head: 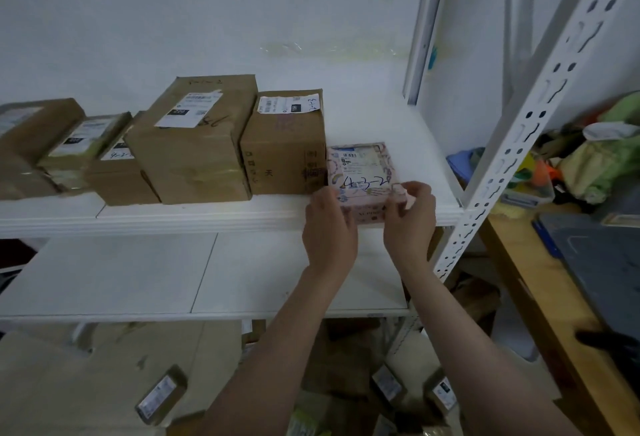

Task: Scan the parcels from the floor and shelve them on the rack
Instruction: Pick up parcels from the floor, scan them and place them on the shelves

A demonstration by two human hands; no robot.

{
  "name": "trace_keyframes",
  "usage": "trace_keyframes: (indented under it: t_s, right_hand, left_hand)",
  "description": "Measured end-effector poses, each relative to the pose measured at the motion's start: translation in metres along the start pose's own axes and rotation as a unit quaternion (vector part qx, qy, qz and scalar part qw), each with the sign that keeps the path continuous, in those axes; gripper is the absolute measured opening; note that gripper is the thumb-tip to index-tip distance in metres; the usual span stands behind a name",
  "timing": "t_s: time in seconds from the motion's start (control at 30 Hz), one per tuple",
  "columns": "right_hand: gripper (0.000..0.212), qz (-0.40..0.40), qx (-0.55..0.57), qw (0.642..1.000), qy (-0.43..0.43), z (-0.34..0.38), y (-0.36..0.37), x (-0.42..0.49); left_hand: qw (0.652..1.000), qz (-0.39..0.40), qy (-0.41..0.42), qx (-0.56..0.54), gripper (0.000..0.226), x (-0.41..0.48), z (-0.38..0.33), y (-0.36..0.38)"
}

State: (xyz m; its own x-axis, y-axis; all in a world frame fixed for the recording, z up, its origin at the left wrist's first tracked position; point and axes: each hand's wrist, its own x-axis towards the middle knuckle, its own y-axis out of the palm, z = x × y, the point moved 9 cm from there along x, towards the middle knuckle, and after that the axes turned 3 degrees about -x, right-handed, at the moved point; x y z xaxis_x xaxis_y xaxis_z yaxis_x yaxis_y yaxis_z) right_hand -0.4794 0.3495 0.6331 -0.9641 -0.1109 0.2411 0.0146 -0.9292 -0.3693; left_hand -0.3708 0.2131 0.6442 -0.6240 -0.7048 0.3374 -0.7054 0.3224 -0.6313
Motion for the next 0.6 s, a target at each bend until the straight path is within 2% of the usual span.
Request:
trace_keyframes:
  t_s: [0.1, 0.17, 0.23, 0.33, 0.47, 0.6]
  right_hand:
    - [0.02, 0.021, -0.127, 0.988, -0.085, 0.017, 0.012, 0.003]
    - [0.024, 0.034, -0.196, 0.975, -0.102, 0.021, 0.015, 0.011]
    - [0.026, 0.042, -0.241, 0.964, -0.108, 0.024, 0.018, 0.02]
    - [0.032, 0.046, -0.282, 0.953, -0.1, 0.024, 0.026, 0.031]
    - [0.032, 0.03, -0.307, 0.947, -0.085, 0.025, 0.036, 0.037]
    - [0.035, 0.031, -0.295, 0.952, -0.075, 0.025, 0.041, 0.043]
  left_hand:
    - [0.988, 0.045, 0.057, 0.137, 0.046, 0.005, -0.006, 0.018]
    - [0.976, 0.094, 0.06, 0.188, 0.058, 0.012, -0.003, 0.028]
    - [0.966, 0.106, 0.055, 0.231, 0.06, 0.018, -0.003, 0.029]
    - [0.942, 0.063, 0.104, 0.312, 0.055, 0.024, -0.017, 0.029]
    - [0.884, 0.08, 0.165, 0.431, 0.052, 0.025, -0.023, 0.046]
    - [0.879, 0.115, 0.168, 0.431, 0.053, 0.03, -0.032, 0.05]
